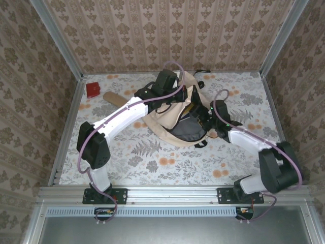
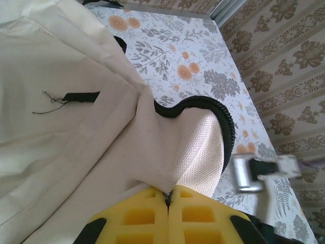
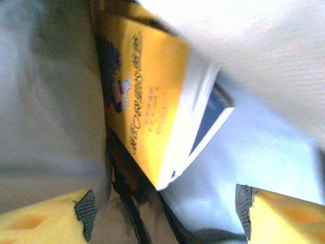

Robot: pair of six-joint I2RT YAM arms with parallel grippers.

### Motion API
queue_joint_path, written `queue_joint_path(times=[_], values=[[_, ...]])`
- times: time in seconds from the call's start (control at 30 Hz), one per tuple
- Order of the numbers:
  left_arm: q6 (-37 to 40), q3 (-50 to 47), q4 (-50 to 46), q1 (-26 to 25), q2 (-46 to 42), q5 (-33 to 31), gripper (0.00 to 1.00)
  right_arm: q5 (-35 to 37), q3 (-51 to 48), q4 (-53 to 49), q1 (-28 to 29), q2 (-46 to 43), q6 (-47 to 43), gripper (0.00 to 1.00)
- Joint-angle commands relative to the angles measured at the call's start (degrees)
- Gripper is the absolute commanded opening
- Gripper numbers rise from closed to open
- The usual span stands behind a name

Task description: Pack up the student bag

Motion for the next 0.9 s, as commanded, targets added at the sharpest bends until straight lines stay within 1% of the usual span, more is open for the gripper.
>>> queue_joint_path(times=[0.0, 0.03, 0.1, 0.13, 0.17, 0.27, 0.4, 0.47, 0.53, 0.67, 0.77, 0.87], values=[[-1.7, -0.6, 1.7, 0.7, -2.9, 1.6, 0.12, 2.8, -2.3, -12.6, -2.7, -9.7, -5.1, 0.80], [-2.0, -0.7, 1.2, 0.8, -2.9, 1.7, 0.21, 4.9, -2.5, -16.3, -3.6, -12.4, -6.3, 0.81], [-2.7, -1.3, -0.1, 1.2, -3.3, 1.2, 0.45, 8.0, -2.7, -22.8, -5.5, -17.0, -8.3, 0.82], [-3.3, -2.0, -1.0, 1.5, -3.6, 0.5, 0.55, 9.7, -2.5, -25.8, -6.4, -19.3, -9.5, 0.82], [-3.6, -3.1, -1.6, 1.9, -4.3, 0.0, 0.61, 11.3, -1.7, -28.6, -6.8, -21.3, -11.7, 0.82], [-4.9, -7.9, -2.0, 3.7, -6.7, -0.3, 0.68, 13.9, 2.7, -35.6, -6.7, -24.2, -19.3, 0.82], [-7.3, -16.7, -1.6, 6.7, -10.8, -0.6, 0.71, 12.4, 9.8, -42.3, -5.3, -23.0, -27.4, 0.82], [-9.0, -21.7, -1.5, 8.4, -13.0, -0.5, 0.71, 11.5, 12.5, -43.9, -2.9, -21.1, -29.3, 0.81], [-11.0, -26.5, -0.7, 9.7, -14.8, 0.2, 0.71, 9.6, 13.6, -43.6, -0.3, -19.2, -29.6, 0.80], [-14.7, -34.7, 3.1, 11.7, -17.5, 3.6, 0.66, 4.3, 13.8, -40.1, 5.5, -13.8, -27.9, 0.71], [-16.6, -38.8, 5.1, 12.7, -18.4, 4.7, 0.63, 1.5, 13.9, -37.3, 10.5, -9.1, -26.0, 0.64], [-17.2, -41.2, 5.9, 13.7, -18.6, 5.1, 0.62, -0.9, 14.4, -33.5, 15.6, -4.1, -24.5, 0.58]])
